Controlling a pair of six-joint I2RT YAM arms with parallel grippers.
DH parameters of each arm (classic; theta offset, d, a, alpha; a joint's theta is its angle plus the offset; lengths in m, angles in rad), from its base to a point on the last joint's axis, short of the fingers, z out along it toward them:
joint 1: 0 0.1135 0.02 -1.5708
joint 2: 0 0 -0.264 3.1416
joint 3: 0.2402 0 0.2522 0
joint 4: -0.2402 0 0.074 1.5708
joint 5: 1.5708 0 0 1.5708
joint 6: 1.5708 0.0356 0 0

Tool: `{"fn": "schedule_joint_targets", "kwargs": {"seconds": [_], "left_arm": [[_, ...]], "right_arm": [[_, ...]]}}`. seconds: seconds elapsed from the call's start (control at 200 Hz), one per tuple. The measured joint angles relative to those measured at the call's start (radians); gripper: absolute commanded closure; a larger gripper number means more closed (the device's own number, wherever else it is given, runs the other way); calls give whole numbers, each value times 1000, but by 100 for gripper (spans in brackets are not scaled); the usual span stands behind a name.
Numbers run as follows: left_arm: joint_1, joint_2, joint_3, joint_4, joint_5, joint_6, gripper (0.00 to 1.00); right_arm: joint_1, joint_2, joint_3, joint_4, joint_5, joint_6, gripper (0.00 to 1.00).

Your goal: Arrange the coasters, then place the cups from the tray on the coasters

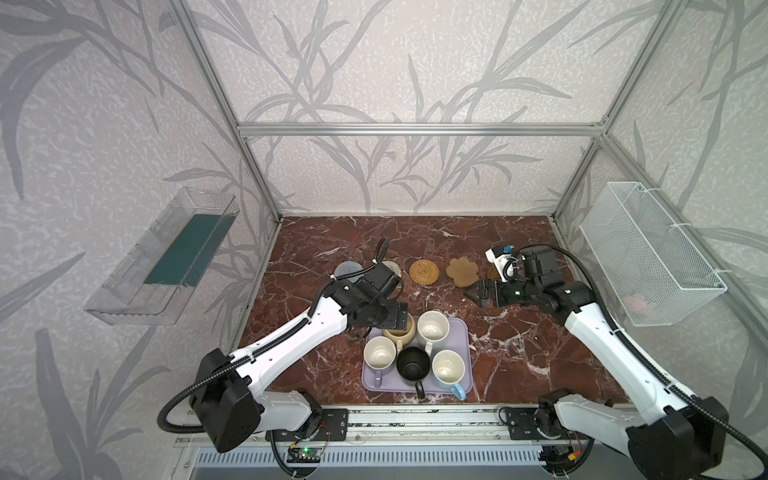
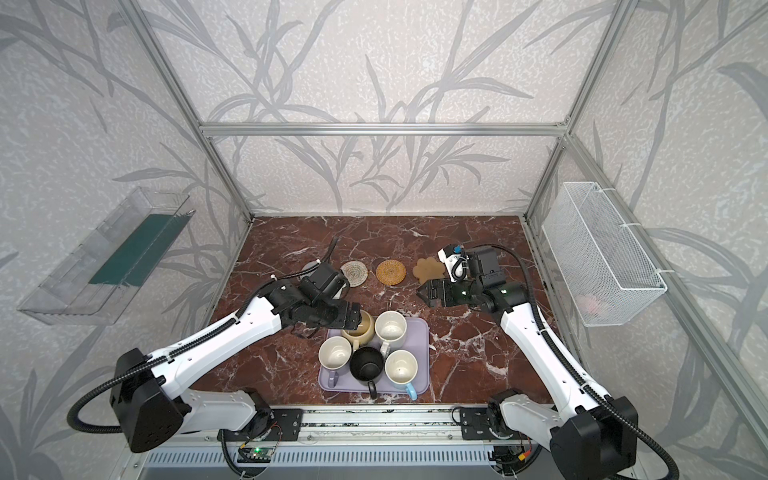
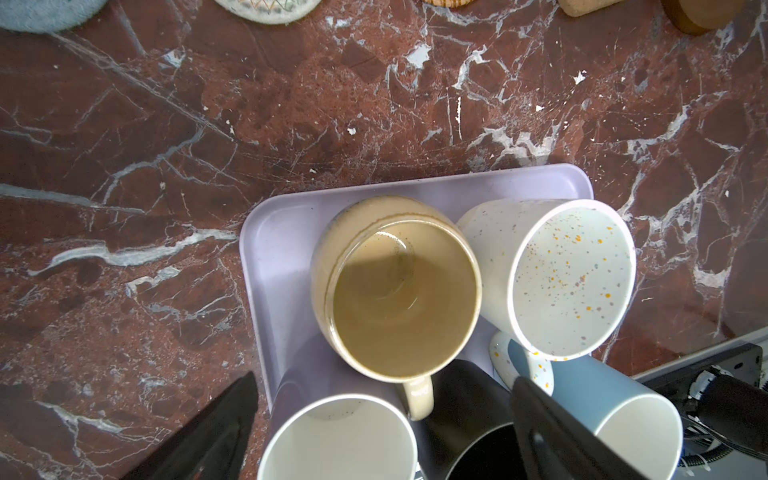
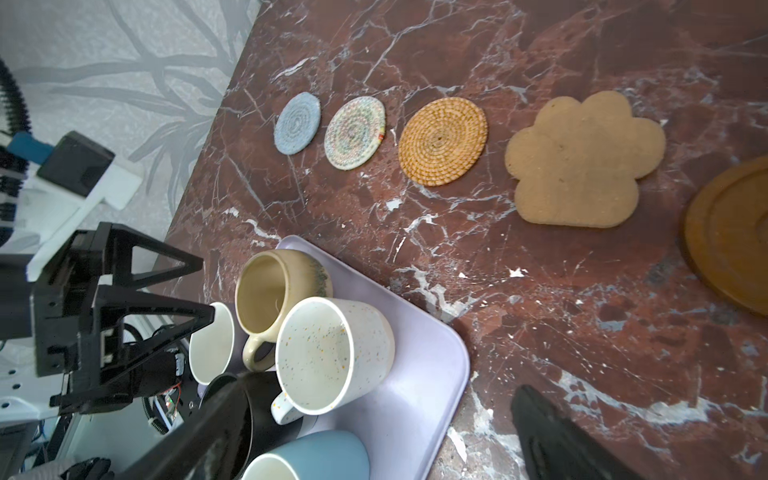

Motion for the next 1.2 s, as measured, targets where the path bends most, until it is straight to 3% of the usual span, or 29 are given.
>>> {"fn": "schedule_joint_targets", "kwargs": {"seconds": [0.31,0.44,0.775,0.97,1.2], "left_arm": [[-36,84,0,5,-36,-28,12],[-60,105,0,1,-50,-51,23],[-101,106,0,-14,-75,-119,39],[-132,106,0,-8,-74,-146,40],[-145,125,0,-8,-74,-159,50]], "right_arm": [[65,-14,0,2,58,10,1],[68,-17,0,3,69,25,1],[76,-29,0,2,95,39,1],[77,-28,0,2,111,53,1],[83,-26,-2,3,111,66,1]]}}
